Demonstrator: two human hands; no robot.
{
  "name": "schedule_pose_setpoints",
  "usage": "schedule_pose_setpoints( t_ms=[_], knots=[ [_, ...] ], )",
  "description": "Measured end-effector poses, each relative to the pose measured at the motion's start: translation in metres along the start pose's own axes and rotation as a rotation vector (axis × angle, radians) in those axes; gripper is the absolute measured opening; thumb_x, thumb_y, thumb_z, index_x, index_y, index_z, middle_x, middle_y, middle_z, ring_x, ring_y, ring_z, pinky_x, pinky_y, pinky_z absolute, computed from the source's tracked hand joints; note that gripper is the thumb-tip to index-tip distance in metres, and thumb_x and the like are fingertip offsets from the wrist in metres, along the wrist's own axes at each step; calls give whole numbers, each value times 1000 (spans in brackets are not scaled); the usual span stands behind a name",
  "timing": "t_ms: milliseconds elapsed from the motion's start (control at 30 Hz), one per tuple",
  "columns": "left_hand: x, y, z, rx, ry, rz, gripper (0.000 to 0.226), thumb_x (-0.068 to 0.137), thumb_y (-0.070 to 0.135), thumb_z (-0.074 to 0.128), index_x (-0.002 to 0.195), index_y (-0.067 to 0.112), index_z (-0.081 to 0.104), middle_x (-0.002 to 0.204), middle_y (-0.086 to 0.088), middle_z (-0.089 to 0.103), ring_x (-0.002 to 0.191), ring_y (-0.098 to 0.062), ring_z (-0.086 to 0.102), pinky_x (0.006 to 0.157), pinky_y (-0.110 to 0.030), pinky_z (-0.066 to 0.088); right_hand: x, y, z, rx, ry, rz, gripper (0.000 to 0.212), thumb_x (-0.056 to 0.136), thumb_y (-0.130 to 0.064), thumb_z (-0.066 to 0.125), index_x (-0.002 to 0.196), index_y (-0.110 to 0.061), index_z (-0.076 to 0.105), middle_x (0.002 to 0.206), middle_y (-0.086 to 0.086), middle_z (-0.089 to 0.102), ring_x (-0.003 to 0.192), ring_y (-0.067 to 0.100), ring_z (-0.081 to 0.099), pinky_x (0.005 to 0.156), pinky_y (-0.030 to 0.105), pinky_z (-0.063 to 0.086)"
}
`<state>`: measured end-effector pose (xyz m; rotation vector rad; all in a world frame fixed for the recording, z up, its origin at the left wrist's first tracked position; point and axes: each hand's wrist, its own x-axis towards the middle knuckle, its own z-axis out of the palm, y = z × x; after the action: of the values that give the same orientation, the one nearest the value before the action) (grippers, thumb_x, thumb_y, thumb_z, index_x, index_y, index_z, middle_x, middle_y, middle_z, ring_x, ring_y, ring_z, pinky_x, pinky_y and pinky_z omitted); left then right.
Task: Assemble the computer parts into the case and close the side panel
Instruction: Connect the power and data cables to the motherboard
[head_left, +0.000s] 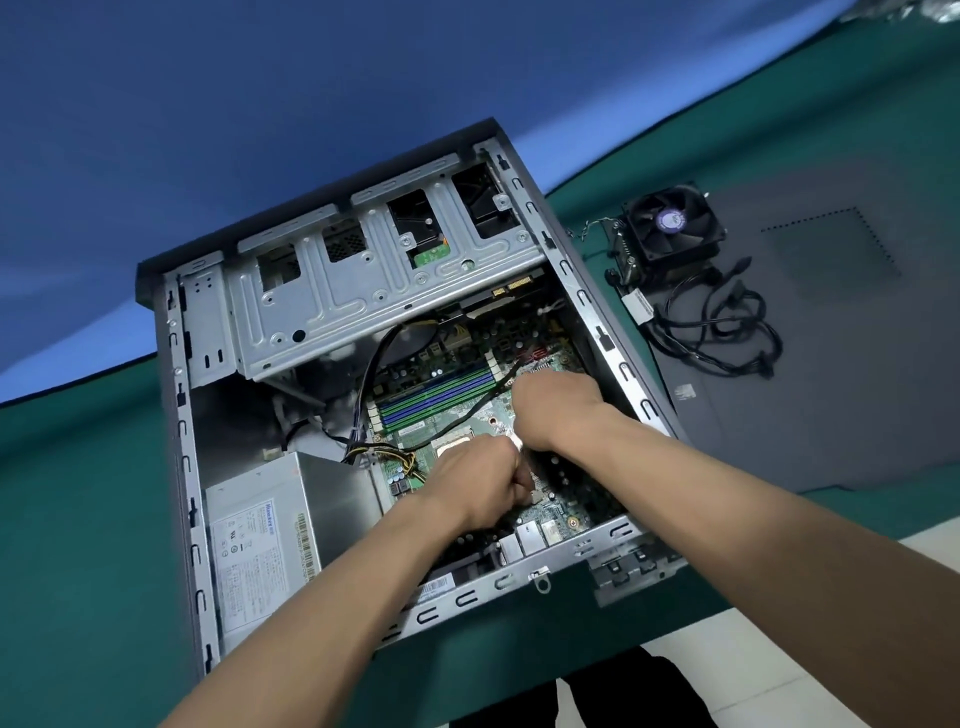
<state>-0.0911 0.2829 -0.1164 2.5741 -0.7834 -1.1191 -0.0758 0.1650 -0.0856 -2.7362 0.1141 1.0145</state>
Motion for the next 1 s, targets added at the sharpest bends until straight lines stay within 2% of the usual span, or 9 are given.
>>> schedule_pose_setpoints(
  t_ms=[100, 233, 333, 400, 533, 667, 767, 933, 1000],
  knots=[
    [-1, -1, 1, 5, -26, 8, 20, 85, 15, 61, 94, 25, 76, 92, 12, 73, 86, -7, 65, 71, -20, 47, 0, 1, -1, 3, 13, 16, 11, 92, -6, 47, 87, -14, 52, 81, 0, 50, 75, 22, 49, 63, 29, 37],
    [-3, 0, 2, -11, -22, 20, 17, 85, 16, 63, 91, 23, 77, 89, 9, 74, 83, -10, 67, 78, -26, 54, -1, 1, -2, 36, 20, 28, 15, 91, -5, 46, 78, -11, 51, 75, 0, 49, 68, 20, 49, 58, 27, 37],
    [-3, 1, 2, -18, -19, 40, 19, 83, 12, 61, 88, 21, 77, 86, 10, 74, 78, -9, 66, 76, -28, 54, -4, 2, -5, 94, 39, 52, 15, 91, -5, 45, 77, -8, 51, 84, 4, 53, 75, 24, 50, 66, 28, 39],
    [-3, 1, 2, -29, -23, 53, 18, 84, 12, 62, 87, 20, 77, 86, 11, 74, 77, -7, 66, 75, -28, 54, -5, 2, -7, 127, 50, 62, 22, 90, -4, 45, 68, -7, 45, 85, 5, 53, 74, 25, 50, 65, 30, 39],
    [-3, 3, 2, 11, -25, 59, 20, 83, 10, 61, 89, 20, 77, 87, 10, 74, 78, -7, 66, 77, -27, 54, -7, 2, -10, 160, 50, 65, 20, 90, -3, 46, 71, -9, 47, 81, 4, 52, 74, 25, 49, 66, 30, 39],
    [-2, 4, 3, -1, -21, 49, 18, 81, 11, 62, 86, 19, 77, 85, 10, 74, 78, -8, 66, 76, -28, 54, -7, 3, -10, 176, 39, 74, 28, 89, -1, 46, 63, -10, 41, 64, 2, 43, 54, 16, 40, 63, 29, 36],
    [-1, 3, 3, -14, -23, 42, 13, 81, 13, 65, 83, 17, 76, 82, 7, 74, 77, -9, 66, 75, -27, 53, -6, 3, -10, 186, 35, 79, 30, 89, 0, 46, 61, -10, 39, 62, 1, 40, 51, 14, 35, 62, 29, 35],
    [0, 4, 5, -10, -30, 38, 10, 81, 14, 64, 81, 12, 74, 79, 2, 73, 78, -13, 67, 74, -29, 53, -6, 3, -10, 212, 39, 83, 28, 89, -2, 46, 63, -9, 41, 63, 2, 42, 54, 16, 39, 48, 26, 34],
    [-1, 4, 4, -13, -27, 37, 11, 82, 14, 64, 80, 12, 75, 79, 3, 73, 77, -12, 67, 74, -28, 54, -6, 3, -11, 225, 36, 86, 24, 90, -3, 46, 66, -8, 44, 67, 3, 44, 61, 20, 45, 55, 29, 37]
  ],
)
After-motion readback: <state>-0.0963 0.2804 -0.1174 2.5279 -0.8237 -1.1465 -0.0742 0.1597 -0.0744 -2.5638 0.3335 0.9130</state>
